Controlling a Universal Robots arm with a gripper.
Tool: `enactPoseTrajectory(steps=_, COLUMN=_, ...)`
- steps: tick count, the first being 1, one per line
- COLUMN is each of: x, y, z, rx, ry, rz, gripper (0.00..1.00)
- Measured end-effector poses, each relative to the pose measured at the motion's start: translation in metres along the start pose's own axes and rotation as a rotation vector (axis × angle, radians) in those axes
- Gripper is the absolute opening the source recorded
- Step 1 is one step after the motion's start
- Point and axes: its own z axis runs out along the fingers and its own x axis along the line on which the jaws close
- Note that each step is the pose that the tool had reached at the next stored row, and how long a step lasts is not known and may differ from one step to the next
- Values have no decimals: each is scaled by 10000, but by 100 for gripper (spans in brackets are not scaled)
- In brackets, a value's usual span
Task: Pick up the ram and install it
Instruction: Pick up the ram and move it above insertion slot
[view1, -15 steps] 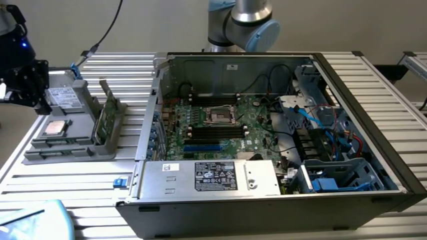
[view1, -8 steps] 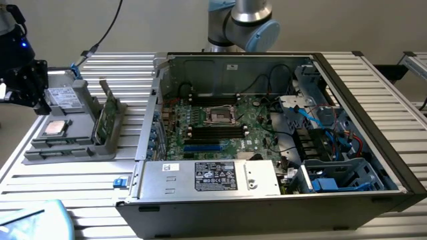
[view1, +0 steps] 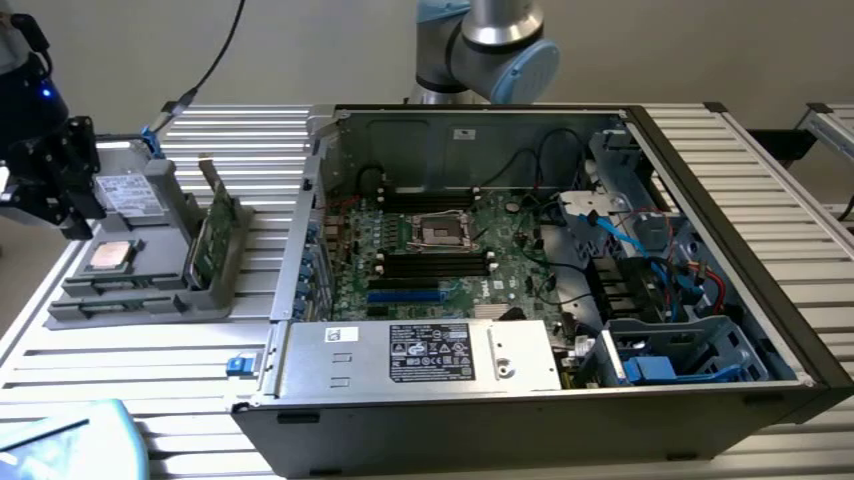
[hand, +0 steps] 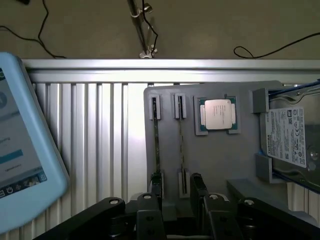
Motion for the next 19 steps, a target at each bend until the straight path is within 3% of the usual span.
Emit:
enactPoseTrajectory(steps=5, x=4, y=53, z=95, rx=3, ry=3, rz=-54, gripper=37)
enactPoseTrajectory(steps=11, x=95, y=56, z=206, rx=3, ry=-23, rz=-187, gripper=37)
enactPoseTrajectory(steps=19, x=129, y=46, z=351, rx=-2, ry=-6, rz=-1039, gripper=37)
